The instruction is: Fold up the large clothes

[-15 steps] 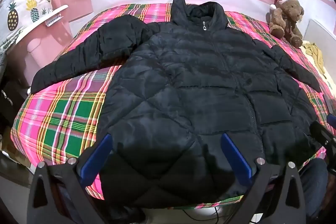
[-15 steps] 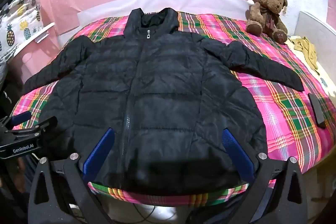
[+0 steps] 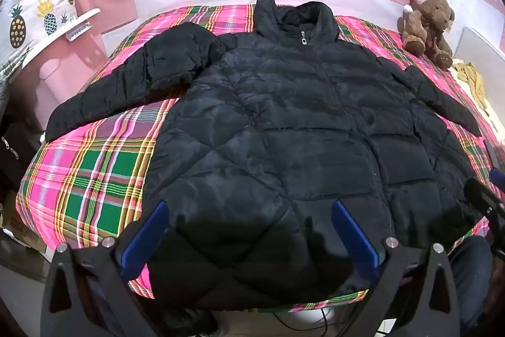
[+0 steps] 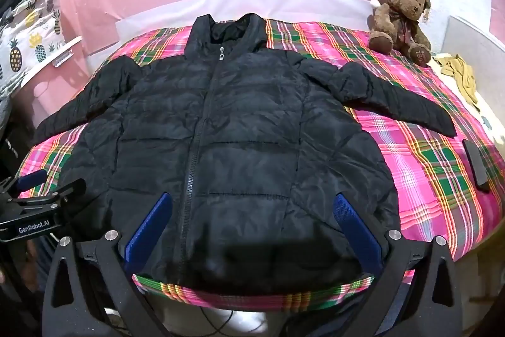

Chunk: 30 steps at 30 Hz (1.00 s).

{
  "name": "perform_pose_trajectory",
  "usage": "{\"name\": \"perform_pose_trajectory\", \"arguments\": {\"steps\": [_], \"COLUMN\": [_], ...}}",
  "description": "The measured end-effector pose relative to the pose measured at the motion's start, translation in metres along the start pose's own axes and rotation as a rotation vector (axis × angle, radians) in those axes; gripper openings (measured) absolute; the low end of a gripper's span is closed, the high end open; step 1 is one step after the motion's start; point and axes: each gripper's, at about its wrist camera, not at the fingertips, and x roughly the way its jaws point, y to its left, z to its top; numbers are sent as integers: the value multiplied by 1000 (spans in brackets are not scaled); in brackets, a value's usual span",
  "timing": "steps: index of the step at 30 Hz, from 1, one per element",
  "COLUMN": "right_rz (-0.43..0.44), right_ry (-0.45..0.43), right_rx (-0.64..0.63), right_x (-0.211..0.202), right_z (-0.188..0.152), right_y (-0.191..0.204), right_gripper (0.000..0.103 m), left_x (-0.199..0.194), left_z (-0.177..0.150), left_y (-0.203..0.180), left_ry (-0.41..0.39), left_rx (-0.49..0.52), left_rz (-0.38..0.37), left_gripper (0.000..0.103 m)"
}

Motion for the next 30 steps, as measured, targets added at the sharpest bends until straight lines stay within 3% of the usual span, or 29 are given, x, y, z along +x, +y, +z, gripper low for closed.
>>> {"name": "perform_pose_trajectory", "arguments": {"steps": [30], "right_rz": [2], "right_ry": [5], "right_rx": [-4], "right_x": [3], "right_z": [2], "right_y": [3], "right_gripper": [102], "left_x": [3], "left_z": [-2], "left_y": [1], "left_ry": [13], "left_rx": [-8], "left_rz": [3], "left_gripper": [103]}}
